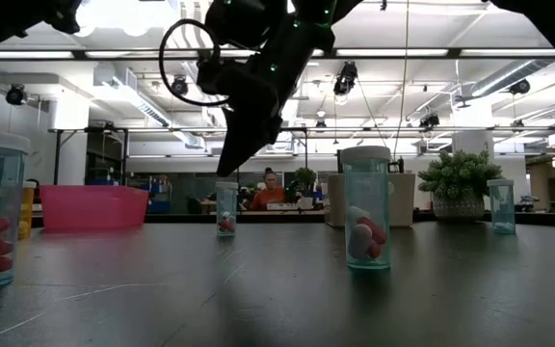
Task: Pick and place medicine bottles into bin by pill shape (circle, oval)
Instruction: Put the blue capsule bottle into the white bin
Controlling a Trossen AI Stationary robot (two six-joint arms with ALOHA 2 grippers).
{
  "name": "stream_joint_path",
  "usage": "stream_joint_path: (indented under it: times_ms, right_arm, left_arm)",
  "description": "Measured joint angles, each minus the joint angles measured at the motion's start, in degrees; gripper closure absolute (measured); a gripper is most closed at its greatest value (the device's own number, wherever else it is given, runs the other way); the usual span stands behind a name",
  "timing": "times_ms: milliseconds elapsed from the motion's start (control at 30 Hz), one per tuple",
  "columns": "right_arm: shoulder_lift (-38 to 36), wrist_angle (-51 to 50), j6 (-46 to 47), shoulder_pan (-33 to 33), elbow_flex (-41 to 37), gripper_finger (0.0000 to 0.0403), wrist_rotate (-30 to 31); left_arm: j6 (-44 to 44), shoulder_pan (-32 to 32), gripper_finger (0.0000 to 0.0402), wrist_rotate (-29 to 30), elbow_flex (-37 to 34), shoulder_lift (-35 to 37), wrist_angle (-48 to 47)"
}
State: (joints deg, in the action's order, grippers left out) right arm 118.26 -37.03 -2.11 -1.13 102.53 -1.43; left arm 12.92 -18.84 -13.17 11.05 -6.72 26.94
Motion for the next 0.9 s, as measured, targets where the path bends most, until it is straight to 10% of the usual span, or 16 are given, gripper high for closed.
stream_joint_path:
  times_ms: [667, 900]
  right_arm:
    - [-1.05, 0.29, 0.56, 0.0, 0.12, 0.0387, 0.0]
    - [-1.04, -0.27, 0.53, 0.0, 0.12, 0.031, 0.0]
  left_arm:
    - [0.01, -0.01, 0.0395, -0.02, 0.0, 0.01, 0.0]
    - [0.0, 0.0, 0.0395, -0.03, 0.0, 0.0, 0.0]
